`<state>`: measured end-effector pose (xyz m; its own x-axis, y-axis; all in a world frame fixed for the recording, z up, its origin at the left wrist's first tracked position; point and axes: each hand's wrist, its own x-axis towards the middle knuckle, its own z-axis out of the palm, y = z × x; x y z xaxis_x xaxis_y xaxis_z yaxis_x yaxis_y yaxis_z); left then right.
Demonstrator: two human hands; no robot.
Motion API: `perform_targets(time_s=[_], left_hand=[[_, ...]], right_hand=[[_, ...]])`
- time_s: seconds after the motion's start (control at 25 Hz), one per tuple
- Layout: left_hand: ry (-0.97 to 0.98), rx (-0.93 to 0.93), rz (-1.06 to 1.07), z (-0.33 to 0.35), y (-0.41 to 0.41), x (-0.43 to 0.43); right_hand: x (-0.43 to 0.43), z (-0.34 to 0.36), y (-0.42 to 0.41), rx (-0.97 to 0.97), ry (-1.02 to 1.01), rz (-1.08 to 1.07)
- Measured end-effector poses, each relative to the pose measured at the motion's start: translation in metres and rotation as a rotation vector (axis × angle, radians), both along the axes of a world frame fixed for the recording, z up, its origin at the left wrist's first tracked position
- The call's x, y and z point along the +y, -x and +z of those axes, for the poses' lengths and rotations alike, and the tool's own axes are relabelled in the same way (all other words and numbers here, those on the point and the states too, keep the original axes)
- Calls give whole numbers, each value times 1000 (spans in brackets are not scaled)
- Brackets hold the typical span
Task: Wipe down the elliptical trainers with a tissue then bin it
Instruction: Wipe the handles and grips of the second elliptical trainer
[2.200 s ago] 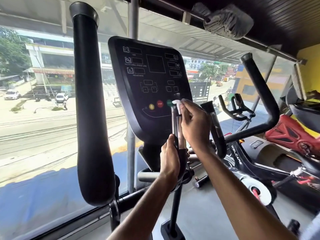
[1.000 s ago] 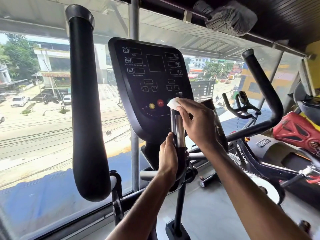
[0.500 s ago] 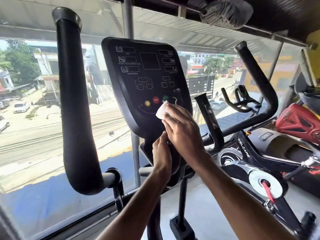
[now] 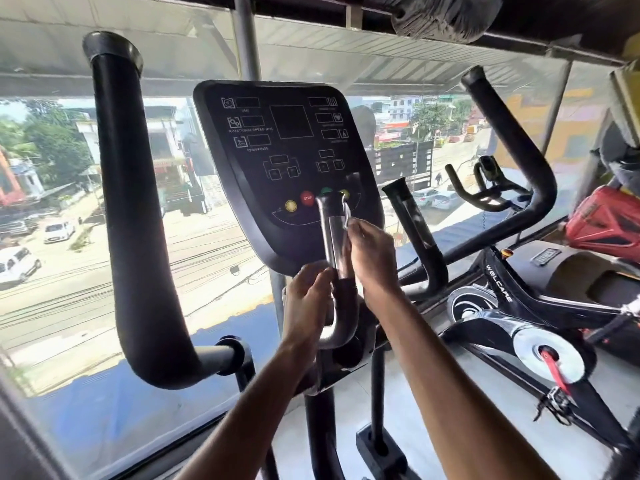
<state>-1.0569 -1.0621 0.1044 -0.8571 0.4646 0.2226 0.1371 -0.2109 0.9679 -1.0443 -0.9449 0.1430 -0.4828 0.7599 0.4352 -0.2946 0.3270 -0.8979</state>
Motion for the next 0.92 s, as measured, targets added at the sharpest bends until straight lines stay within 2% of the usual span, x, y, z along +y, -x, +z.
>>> perform_targets(time_s=[0.08,0.12,0.16,0.24,0.32,0.44,0.52,0.56,0.68,0.92], left_hand=[[34,113,82,9,6,-5],[35,155,108,17,8,-7],[16,190,124,27,10,-8],[-23,238,134,50,20,-5],[-53,239,121,74,31,6],[15,243,100,98,42,24],[76,252,105,104,44,33],[94,251,112,104,46,35],[51,251,90,97,48,37],[-72,170,-43,83,56,24]], right_hand=[[7,10,-2,24,356,365],[10,10,-6,33,383,427],[11,5,-11,36,307,413],[9,-9,-18,74,-15,149],[2,-12,-15,144,-254,-68],[-11,-5,-11,275,-453,-179],[-15,-16,-18,296,-579,-224],[-16,-25,-21,268,-590,-256],[-20,-44,-31,261,-442,-258],[-26,-27,-19,245,-454,-305]])
